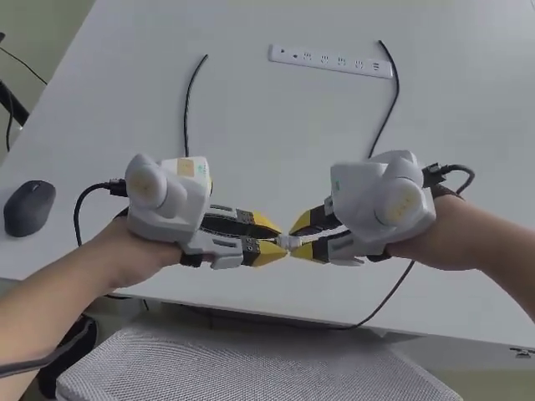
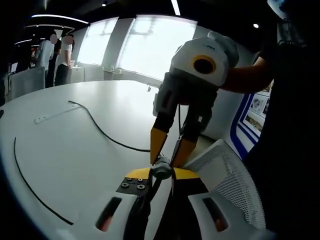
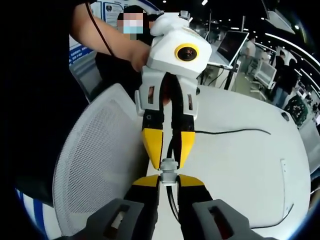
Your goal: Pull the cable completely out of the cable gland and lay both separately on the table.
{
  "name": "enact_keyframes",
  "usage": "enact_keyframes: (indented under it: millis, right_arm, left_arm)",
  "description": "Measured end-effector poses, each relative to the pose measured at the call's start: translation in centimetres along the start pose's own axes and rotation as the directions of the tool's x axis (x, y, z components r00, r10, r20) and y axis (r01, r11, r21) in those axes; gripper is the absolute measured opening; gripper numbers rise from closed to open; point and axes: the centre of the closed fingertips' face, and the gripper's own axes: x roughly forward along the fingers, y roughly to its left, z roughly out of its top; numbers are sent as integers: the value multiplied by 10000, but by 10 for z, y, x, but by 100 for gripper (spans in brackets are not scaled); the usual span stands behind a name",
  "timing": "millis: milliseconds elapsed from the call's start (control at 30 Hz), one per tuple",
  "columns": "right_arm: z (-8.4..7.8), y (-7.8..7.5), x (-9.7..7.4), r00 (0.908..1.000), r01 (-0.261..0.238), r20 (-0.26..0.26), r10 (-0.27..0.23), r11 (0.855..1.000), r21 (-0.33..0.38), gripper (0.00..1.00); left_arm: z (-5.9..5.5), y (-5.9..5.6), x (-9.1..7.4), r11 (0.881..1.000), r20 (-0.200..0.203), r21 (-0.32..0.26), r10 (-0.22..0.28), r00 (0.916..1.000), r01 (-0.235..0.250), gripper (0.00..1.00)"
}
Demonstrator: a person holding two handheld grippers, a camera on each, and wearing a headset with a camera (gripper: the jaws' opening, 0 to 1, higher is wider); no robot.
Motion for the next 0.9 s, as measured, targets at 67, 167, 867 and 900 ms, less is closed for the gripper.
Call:
enact_keyframes:
  millis: [67, 167, 867, 900]
  right_arm:
    - [0, 4, 1, 9998, -178, 52, 177, 9997, 145, 8]
    - [-1, 4, 1, 9998, -151, 144, 150, 9998, 115, 9]
    - [9, -23, -28, 9211, -2783, 3798, 856, 8270, 4885, 14]
    - [10, -22, -29, 9136, -3049, 3956, 938, 8017, 5141, 15]
  left_arm:
    - [-4, -4, 0, 9974, -261, -691, -241, 9994, 222, 15]
    - [-4, -2, 1, 9995, -203, -292, -125, 9997, 119, 15]
    - [17, 2, -4, 9906, 176, 1349, -248, 9995, 222, 15]
    - [18, 1, -5, 9904, 199, 1365, -256, 9995, 227, 15]
